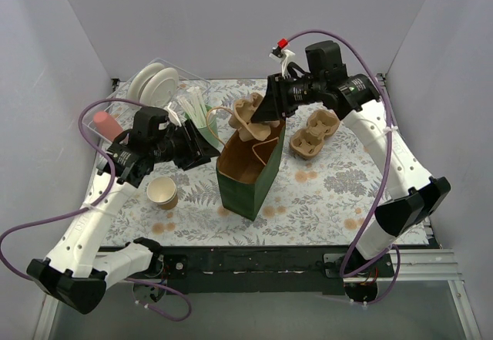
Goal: Pack the takeout coffee
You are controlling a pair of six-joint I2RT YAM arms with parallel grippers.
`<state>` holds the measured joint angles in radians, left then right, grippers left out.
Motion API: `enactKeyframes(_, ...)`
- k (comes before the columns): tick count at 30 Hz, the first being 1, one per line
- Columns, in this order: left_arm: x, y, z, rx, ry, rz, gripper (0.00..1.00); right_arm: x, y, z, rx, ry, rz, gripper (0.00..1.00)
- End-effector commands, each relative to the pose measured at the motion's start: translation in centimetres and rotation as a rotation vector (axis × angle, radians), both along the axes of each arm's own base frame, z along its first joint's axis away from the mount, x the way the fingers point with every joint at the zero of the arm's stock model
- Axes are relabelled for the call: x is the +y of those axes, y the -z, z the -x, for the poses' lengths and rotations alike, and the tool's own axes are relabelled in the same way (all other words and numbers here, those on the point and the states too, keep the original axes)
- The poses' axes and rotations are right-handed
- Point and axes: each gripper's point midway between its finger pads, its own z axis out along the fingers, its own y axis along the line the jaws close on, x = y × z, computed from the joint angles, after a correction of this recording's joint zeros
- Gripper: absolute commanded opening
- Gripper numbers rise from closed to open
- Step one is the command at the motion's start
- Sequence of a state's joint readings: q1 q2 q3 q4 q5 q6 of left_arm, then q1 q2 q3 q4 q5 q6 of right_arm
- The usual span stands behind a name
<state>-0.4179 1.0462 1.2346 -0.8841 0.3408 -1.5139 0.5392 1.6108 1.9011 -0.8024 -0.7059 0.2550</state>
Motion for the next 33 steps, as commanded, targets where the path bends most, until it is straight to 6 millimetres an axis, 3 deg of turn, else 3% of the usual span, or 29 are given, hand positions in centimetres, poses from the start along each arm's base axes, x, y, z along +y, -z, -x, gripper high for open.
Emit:
enactKeyframes(1, -0.4, -0.3, -0.1, -0.030, 0.030, 0.016, 0.40, 0.4, -2.4, 0.5, -0.062, 0.004, -0.051, 0.41)
enactKeyframes(5, -0.4, -0.1, -0.1, -0.030, 0.040, 0.010, 0.40, 0.4, -1.9, 0.6, -0.059, 0.012, -0.035, 0.41)
enactKeyframes(13, -0.6, 0.6, 0.3, -0.023, 0.074, 0.006, 0.52, -0.1, -0.5, -0.2, -0.070, 0.080, 0.033, 0.41)
enactKeyframes(17, -0.6, 1.0, 0.3, -0.023, 0.082, -0.003, 0.46, -0.3, 0.2, -0.2, -0.067, 0.099, 0.065, 0.41)
enactKeyframes(25, -0.7, 0.7, 0.1, -0.040, 0.090, -0.002, 0.22, 0.0, 1.4, 0.4, -0.072, 0.097, 0.127, 0.41)
enactKeyframes(33, -0.9, -0.2, 0.1, -0.059, 0.099, 0.015, 0.15, -0.1, 3.0, 1.5, -0.115, 0.071, 0.257, 0.41)
